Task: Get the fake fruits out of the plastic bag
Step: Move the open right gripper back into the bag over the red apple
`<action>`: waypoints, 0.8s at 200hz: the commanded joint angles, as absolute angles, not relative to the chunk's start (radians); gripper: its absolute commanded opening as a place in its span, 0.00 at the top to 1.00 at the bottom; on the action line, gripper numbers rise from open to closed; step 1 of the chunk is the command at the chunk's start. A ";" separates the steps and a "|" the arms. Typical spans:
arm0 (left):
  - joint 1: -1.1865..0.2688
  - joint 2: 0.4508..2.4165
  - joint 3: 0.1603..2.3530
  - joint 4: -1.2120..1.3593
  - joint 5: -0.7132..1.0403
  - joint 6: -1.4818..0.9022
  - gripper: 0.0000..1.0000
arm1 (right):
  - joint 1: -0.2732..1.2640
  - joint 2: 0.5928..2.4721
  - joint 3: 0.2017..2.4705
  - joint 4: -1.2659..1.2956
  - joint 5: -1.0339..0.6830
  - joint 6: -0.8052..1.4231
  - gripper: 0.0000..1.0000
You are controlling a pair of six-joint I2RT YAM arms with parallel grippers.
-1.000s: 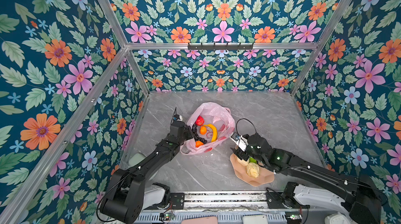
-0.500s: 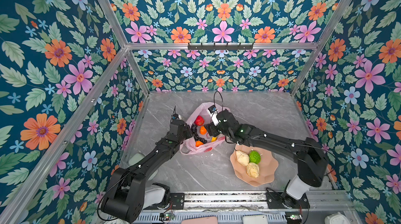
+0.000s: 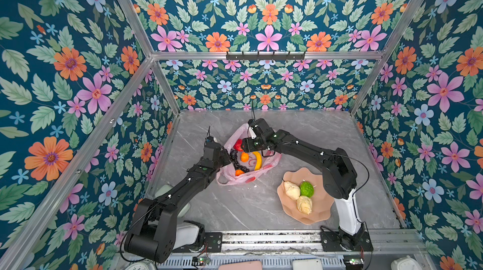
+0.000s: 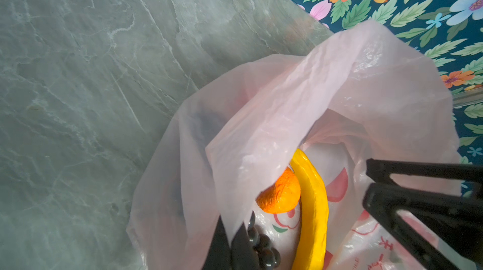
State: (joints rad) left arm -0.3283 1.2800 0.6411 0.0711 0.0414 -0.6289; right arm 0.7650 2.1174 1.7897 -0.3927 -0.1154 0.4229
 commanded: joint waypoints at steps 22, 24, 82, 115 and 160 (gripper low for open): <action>-0.326 1.275 0.629 0.077 0.043 -0.635 1.00 | 0.758 2.225 1.909 -0.466 -0.137 0.455 0.27; -0.325 1.274 0.628 0.077 0.043 -0.635 1.00 | 0.758 2.232 1.915 -0.467 -0.135 0.455 0.27; -0.325 1.272 0.620 0.078 0.044 -0.636 1.00 | 0.746 2.368 2.079 -0.488 -0.112 0.444 0.24; -0.324 1.272 0.616 0.080 0.044 -0.637 1.00 | 0.742 2.461 2.219 -0.556 -0.114 0.439 0.24; -0.325 1.271 0.613 0.078 0.043 -0.633 1.00 | 0.741 2.532 2.319 -0.608 -0.106 0.436 0.22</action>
